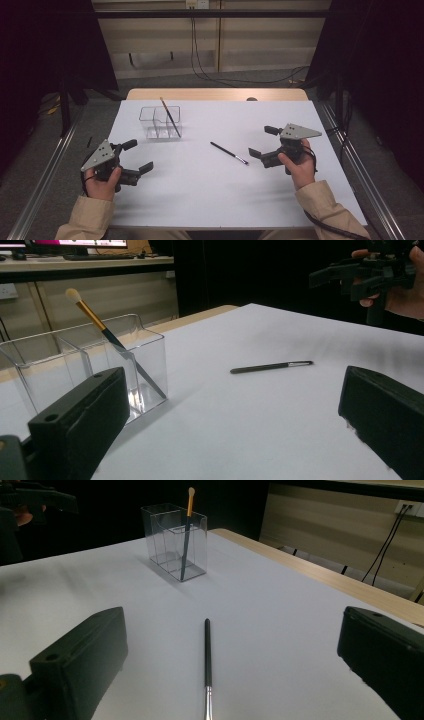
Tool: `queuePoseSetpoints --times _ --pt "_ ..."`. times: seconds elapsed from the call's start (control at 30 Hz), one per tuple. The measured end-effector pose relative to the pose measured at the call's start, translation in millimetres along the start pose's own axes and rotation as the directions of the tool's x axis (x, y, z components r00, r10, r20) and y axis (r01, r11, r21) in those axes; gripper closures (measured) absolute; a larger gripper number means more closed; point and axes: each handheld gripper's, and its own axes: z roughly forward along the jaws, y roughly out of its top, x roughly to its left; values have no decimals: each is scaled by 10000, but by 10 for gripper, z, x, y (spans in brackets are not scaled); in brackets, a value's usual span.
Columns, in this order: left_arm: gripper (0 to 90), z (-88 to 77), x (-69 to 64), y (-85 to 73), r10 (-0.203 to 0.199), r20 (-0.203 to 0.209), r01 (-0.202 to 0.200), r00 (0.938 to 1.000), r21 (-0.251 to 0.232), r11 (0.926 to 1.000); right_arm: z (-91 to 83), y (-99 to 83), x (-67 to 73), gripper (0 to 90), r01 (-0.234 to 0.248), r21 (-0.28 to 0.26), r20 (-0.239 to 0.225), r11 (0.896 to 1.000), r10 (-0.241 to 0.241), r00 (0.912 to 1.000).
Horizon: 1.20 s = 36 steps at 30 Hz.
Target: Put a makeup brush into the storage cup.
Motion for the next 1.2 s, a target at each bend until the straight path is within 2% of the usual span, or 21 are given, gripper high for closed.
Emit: queuePoseSetpoints --times 0.8,1.2 --pt "0 81 42 14 -50 152 51 9999 -30 10000 285 80 -38 0 -145 329 -28 9994 146 9999" --pt "0 76 43 14 2 144 -1 9999 -61 10000 501 104 -12 0 -107 600 -186 9981 119 9998"
